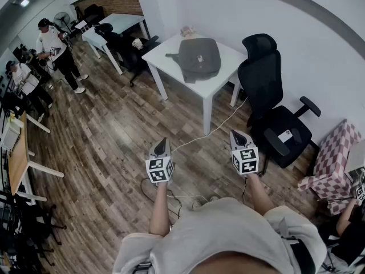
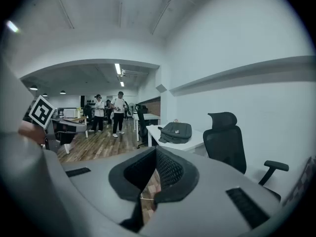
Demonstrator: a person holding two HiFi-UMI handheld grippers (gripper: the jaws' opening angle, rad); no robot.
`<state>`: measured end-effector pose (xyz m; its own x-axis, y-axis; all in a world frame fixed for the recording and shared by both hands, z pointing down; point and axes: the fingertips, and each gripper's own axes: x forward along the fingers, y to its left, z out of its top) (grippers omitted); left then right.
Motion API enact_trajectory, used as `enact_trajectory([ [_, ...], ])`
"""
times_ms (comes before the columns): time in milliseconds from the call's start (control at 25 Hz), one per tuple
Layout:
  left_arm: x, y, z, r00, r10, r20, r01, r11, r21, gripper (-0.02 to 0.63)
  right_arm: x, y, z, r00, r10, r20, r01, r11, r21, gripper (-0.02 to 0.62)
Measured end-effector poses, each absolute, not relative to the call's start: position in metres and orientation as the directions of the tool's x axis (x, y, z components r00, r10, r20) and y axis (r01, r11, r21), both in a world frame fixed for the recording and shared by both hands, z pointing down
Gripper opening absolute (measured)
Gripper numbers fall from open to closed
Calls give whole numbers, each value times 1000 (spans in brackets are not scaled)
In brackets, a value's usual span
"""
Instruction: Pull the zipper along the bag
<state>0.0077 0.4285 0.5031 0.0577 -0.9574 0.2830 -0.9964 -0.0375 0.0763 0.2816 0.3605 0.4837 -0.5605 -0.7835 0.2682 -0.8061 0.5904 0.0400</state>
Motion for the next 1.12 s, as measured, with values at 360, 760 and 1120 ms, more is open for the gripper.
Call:
enact_trajectory([
  [360, 37, 433, 507, 63, -955, 290, -996, -43, 75, 26, 302, 361, 489, -570, -775, 271, -800, 600, 34, 14],
  [760, 51, 433, 516, 48, -949, 310, -997, -27, 72, 26, 315, 359, 506, -583, -758, 292, -789, 614, 20, 14],
  [1120, 36, 391, 527, 52, -948, 315, -996, -27, 84, 26, 294, 319, 513, -578, -758, 302, -784, 619, 54, 14],
])
